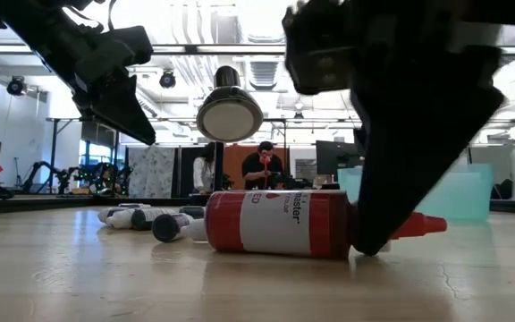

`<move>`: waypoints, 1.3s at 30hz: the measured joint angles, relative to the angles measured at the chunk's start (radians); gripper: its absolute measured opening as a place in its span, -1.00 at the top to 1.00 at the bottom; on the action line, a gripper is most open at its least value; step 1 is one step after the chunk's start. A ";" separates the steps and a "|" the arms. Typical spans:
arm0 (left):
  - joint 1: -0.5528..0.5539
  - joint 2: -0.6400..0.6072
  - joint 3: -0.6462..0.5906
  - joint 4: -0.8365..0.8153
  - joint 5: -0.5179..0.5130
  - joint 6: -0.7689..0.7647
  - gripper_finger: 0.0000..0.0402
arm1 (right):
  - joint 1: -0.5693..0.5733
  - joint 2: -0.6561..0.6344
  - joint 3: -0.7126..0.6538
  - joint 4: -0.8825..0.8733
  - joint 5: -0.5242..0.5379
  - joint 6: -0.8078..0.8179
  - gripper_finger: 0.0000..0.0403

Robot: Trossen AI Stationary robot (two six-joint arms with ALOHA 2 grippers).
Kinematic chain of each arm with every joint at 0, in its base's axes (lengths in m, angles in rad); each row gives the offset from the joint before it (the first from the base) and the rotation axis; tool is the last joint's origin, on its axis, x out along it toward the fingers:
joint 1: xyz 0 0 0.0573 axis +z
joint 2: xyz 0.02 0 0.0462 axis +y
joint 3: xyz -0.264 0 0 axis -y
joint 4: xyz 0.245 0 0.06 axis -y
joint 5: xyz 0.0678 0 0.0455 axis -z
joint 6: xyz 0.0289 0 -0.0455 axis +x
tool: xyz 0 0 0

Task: Pick & Place food coloring
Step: Adjust the large red food coloring bottle in the table

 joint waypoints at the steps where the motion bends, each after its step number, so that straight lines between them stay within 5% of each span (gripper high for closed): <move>1: 0.000 0.000 0.000 0.000 0.000 0.000 0.60 | -0.009 -0.004 0.000 -0.003 -0.034 0.025 0.46; 21: 0.001 0.000 0.000 0.008 -0.057 0.006 0.60 | -0.274 -0.207 -0.009 -0.622 -0.928 0.399 0.44; 29: 0.001 0.000 -0.002 0.008 -0.081 0.004 0.60 | -0.278 -0.205 -0.072 -0.608 -1.092 0.440 0.42; 39: 0.001 0.000 -0.017 0.024 -0.106 0.003 0.60 | -0.274 -0.205 -0.140 -0.493 -1.116 0.499 0.36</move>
